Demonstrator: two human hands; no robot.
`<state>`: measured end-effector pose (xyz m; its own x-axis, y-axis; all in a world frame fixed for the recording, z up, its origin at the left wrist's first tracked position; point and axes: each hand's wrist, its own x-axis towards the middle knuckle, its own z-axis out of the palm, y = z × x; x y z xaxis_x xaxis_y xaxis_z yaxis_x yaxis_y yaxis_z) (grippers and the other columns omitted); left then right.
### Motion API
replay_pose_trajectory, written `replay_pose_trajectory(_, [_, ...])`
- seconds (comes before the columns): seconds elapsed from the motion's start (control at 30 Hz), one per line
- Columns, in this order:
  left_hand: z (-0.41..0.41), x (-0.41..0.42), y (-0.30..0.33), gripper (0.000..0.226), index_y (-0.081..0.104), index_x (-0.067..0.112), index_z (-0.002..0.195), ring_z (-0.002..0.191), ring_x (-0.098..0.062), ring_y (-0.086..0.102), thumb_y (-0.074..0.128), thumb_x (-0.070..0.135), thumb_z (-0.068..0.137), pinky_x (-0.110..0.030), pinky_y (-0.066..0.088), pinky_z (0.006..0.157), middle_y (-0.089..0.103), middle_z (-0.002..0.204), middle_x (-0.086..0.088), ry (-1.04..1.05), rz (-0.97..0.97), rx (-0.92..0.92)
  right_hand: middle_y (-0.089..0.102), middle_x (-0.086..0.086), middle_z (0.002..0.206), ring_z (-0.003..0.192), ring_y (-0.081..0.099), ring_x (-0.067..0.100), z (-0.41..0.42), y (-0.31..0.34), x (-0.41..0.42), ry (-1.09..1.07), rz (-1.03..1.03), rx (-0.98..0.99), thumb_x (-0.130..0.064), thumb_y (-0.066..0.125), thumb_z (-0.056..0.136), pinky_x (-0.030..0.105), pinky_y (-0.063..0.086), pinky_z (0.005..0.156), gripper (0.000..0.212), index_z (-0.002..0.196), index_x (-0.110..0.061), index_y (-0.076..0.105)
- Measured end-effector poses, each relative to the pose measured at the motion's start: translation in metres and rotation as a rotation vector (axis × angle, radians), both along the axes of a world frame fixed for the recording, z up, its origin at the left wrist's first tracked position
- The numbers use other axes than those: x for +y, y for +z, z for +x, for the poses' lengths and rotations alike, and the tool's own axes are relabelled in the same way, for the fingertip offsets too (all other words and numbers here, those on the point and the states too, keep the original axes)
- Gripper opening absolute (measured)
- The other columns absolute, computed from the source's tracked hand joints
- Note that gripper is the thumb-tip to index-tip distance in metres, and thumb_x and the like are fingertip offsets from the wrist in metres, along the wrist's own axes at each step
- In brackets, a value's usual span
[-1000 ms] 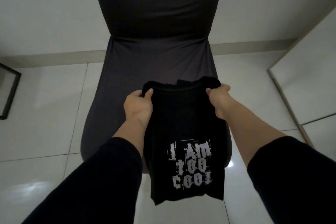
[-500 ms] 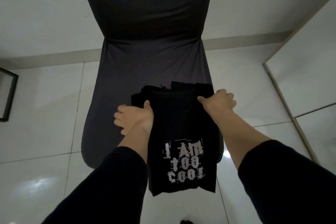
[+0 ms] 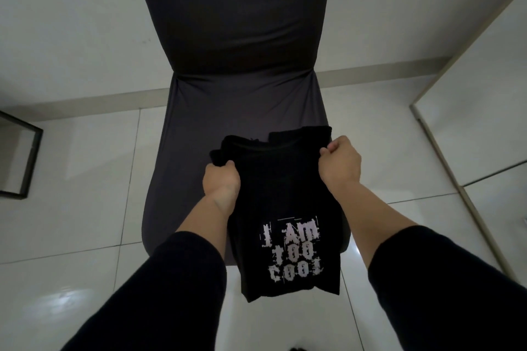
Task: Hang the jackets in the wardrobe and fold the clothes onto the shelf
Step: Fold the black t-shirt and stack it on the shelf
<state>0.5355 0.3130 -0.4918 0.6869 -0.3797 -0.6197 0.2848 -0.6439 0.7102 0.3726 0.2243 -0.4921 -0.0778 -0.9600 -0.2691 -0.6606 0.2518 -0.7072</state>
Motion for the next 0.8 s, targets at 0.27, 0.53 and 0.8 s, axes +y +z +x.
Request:
replay_pose_trajectory(0.27, [-0.005, 0.027, 0.027, 0.031, 0.057, 0.013, 0.126, 0.111, -0.024, 0.058, 0.045, 0.027, 0.1, -0.038, 0.045, 0.101, 0.062, 0.117, -0.005, 0.011, -0.189, -0.016, 0.051, 0.008, 0.116, 0.104, 0.058, 0.026, -0.011, 0.033, 0.016, -0.072, 0.324, -0.471, -0.018, 0.062, 0.091, 0.041, 0.05, 0.095, 0.045, 0.126, -0.016, 0.035])
replay_pose_trajectory(0.53, [-0.027, 0.026, 0.148, 0.025, 0.061, 0.016, 0.117, 0.108, -0.023, 0.058, 0.046, 0.026, 0.099, -0.035, 0.046, 0.096, 0.062, 0.112, -0.002, -0.122, -0.365, -0.122, 0.055, 0.008, 0.117, 0.099, 0.061, 0.026, -0.054, 0.163, 0.036, -0.131, 0.16, -0.531, -0.014, 0.061, 0.092, 0.035, 0.053, 0.081, 0.049, 0.133, -0.021, 0.035])
replay_pose_trajectory(0.8, [-0.086, 0.036, 0.317, 0.035, 0.052, 0.014, 0.133, 0.117, -0.025, 0.055, 0.045, 0.024, 0.1, -0.04, 0.042, 0.106, 0.058, 0.129, -0.006, -0.281, -0.576, -0.137, 0.047, 0.01, 0.139, 0.117, 0.055, 0.03, -0.122, 0.329, 0.075, -0.266, -0.072, -0.627, -0.012, 0.062, 0.09, 0.039, 0.049, 0.097, 0.066, 0.145, -0.018, 0.026])
